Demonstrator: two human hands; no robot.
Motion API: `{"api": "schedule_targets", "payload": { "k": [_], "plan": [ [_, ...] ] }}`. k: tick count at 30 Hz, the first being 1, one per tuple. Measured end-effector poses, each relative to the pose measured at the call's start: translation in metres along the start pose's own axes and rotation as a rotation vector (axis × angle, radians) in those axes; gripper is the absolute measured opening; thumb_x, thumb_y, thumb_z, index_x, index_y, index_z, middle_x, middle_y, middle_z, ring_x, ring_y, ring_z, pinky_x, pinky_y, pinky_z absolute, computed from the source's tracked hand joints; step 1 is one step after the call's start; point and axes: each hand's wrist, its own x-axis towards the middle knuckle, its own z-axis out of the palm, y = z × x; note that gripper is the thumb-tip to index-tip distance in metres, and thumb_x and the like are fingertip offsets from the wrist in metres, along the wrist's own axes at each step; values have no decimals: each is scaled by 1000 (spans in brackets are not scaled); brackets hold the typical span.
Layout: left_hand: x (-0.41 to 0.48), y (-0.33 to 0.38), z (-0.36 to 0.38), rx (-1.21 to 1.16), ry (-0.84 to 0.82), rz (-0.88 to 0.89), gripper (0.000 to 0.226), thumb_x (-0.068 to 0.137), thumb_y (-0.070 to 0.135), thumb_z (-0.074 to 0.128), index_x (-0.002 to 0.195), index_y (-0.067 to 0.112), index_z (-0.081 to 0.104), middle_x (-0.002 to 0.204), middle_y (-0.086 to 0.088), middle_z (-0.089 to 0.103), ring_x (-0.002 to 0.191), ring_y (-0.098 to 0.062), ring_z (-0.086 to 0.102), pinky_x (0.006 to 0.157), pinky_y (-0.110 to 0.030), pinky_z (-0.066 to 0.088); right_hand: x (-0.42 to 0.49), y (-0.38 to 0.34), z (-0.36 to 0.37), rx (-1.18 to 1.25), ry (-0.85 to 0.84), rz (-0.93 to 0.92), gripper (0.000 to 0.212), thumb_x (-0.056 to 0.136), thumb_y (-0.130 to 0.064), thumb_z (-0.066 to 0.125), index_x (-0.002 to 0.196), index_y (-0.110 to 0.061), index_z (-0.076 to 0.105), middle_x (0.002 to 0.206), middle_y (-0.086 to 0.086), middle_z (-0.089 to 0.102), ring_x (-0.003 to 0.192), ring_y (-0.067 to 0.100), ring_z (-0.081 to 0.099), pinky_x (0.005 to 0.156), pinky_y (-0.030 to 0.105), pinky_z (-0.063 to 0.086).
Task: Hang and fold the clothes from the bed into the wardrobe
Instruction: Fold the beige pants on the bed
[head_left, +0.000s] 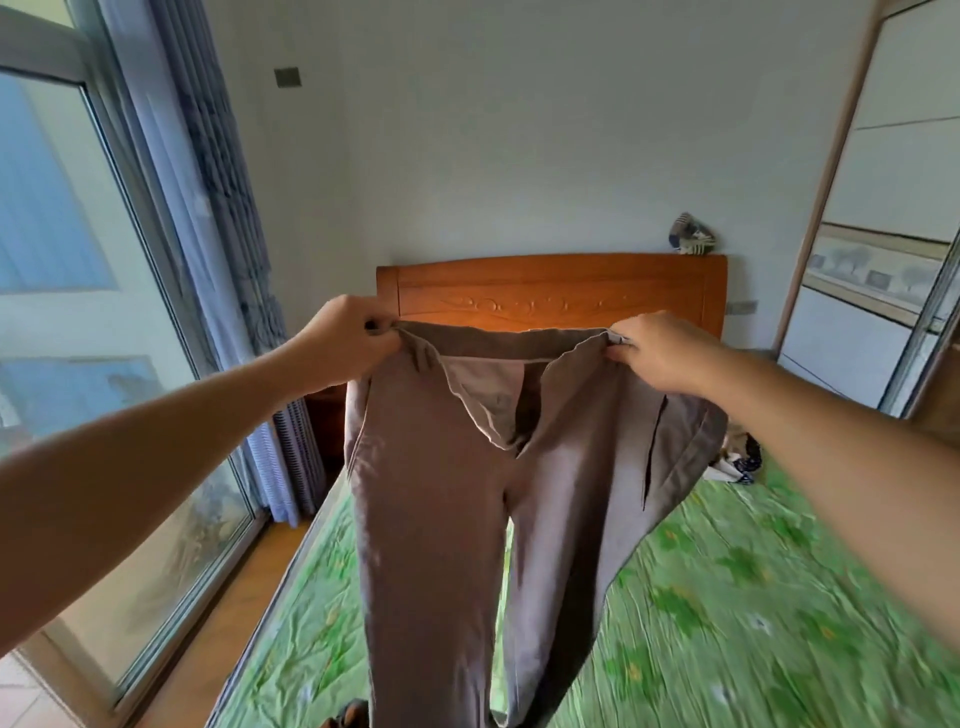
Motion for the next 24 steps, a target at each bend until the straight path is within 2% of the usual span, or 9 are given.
{"api": "schedule_targets", "payload": {
  "k": [3,7,9,13,15,17,19,22,24],
  "plan": [
    [9,10,-16,85,-72,188,25,76,2,59,66,18,43,68,6,46,58,-13,38,59,-30,36,-1,-2,-16,-54,25,-22,15,100,-20,52,88,-29,53,86,2,61,75,25,58,64,39,49],
    [18,15,-21,301,-337,415,37,82,-8,52,77,29,52,123,8,38,88,-18,59,75,-35,51,1,-9,-24,-93,10,-15,24,94,-7,44,104,-23,60,88,3,58,75,22,54,58,34,42],
    [20,16,-19,346,-467,449,40,86,-6,54,80,33,62,123,18,42,100,-16,59,82,-31,49,0,-12,-22,-68,5,6,26,93,-7,42,105,-23,59,95,5,61,77,22,54,59,34,41],
    [14,27,-16,405,-628,394,52,94,2,53,127,39,66,127,18,55,112,-8,54,100,-29,44,-3,-17,-17,15,21,8,37,93,-6,38,119,-24,58,112,12,65,93,34,58,75,41,50],
    [8,33,-11,444,-544,374,46,92,17,54,130,39,64,122,17,59,103,-3,52,94,-25,44,-2,-20,-15,42,24,-18,39,95,-7,35,123,-25,57,112,12,66,92,32,56,76,40,49],
    [2,40,-1,539,-426,329,31,89,49,57,116,39,69,106,20,61,92,-2,54,80,-25,50,-1,-25,-13,56,26,-47,37,99,-12,34,126,-21,57,115,14,67,92,30,57,74,39,46],
    [0,48,9,577,-367,218,42,81,72,60,96,34,70,95,16,62,85,-9,58,73,-32,55,0,-31,-12,59,32,-70,32,100,-18,35,123,-18,58,115,16,67,96,33,60,76,41,48],
    [1,53,19,508,-350,202,18,89,39,69,82,27,57,89,9,54,83,-18,59,75,-42,55,0,-35,-12,11,17,-120,19,96,-30,41,101,-23,58,95,10,67,83,31,61,71,41,51],
    [3,51,19,443,-460,262,18,92,13,58,89,31,59,93,9,45,83,-18,55,79,-44,53,0,-32,-13,-30,-13,-156,18,95,-45,47,85,-30,50,79,0,62,73,24,59,62,37,48]
  ]
}}
